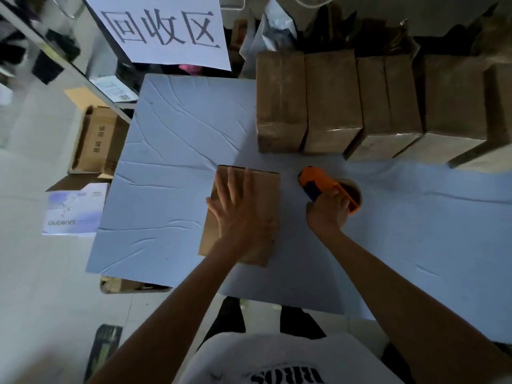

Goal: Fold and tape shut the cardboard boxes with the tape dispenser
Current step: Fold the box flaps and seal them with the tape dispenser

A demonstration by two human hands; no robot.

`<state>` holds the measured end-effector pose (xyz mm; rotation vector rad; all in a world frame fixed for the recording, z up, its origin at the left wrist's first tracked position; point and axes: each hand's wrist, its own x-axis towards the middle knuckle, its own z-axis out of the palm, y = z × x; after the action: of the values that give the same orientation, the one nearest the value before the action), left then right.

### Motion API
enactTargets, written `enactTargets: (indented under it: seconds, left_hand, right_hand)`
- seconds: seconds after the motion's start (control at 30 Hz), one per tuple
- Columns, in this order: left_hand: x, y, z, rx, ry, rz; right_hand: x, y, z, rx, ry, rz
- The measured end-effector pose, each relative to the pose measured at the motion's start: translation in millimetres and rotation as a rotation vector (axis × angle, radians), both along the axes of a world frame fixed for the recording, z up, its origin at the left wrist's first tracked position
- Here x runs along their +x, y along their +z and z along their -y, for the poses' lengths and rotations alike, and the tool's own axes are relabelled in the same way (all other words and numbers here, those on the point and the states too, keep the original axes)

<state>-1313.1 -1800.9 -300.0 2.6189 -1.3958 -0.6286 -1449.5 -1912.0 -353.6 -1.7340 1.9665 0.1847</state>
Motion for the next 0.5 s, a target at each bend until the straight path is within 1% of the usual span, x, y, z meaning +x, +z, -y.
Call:
enactTargets:
  seconds: [0.07,0.13,0.17,0.23,0.3,0.33,0.37,0.4,0.47,0.5]
  left_hand:
    - [9,-2,-7,0.006,-0.006,0.011]
    - [23,-2,-16,0.005,-0.028,0.019]
    - [29,0,-21,0.005,-0.039,0.007]
    - [38,4,-27,0.030,-0.048,0.003]
    - [41,13,-27,0.050,-0.002,-0.005]
    - [41,20,-25,0.011,0.036,-0.034]
    - [41,28,-22,-0.078,0.064,-0.077]
    - [40,37,-18,-0.207,0.056,-0.124]
    - [37,56,-12,-0.467,-0.061,-0.191]
    - [34,66,-11,-0.533,-0.139,-0.204]
  right_hand:
    - [0,-3,-1,-0.041,-0.039,0.004]
    - [-7,-3,-3,-0.086,0.021,0.008]
    - [-11,0,-4,-0.124,0.071,0.041]
    - [-20,9,-5,-0.270,0.265,0.221]
    - [-26,22,-9,-0.401,0.485,0.418]
    - [-26,30,-12,-0.448,0.523,0.471]
    - [-26,37,-14,-0.496,0.542,0.484]
    - [-25,43,-18,-0.548,0.571,0.485]
    - [-23,54,-23,-0.636,0.657,0.494]
    - [-22,59,-24,-0.663,0.698,0.503]
